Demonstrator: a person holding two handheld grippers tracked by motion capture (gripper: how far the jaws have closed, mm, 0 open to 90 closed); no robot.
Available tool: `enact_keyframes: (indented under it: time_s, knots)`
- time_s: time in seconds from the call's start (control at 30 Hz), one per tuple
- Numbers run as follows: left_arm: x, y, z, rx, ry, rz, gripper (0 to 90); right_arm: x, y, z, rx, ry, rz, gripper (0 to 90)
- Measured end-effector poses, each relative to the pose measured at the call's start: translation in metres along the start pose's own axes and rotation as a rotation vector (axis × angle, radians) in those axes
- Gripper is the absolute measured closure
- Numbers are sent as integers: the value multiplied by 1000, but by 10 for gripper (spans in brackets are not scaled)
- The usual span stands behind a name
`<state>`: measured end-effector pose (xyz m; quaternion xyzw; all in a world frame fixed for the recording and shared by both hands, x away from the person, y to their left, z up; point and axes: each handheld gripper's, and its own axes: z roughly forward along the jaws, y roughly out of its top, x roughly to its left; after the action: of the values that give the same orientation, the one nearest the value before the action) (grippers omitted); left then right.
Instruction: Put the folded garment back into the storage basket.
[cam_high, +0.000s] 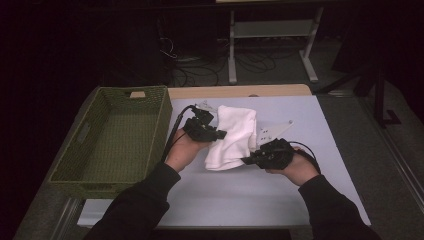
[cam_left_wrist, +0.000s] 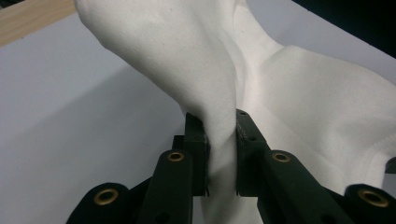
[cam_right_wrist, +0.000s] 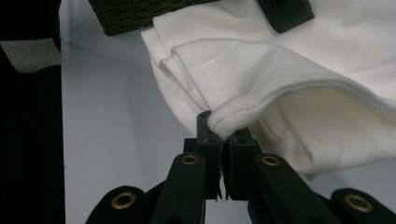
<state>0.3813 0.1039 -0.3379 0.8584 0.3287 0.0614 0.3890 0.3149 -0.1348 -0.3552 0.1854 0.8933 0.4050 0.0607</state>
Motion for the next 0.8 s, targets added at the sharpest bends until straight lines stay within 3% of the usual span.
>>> enact_keyframes:
  time_s: [0.27, 0.8]
  knots:
    - [8, 3, -16, 4, 22, -6, 786, -5, 19, 4, -12, 39, -18, 854]
    - [28, 1, -48, -5, 53, -20, 786, -13, 54, 20, -21, 74, -49, 853]
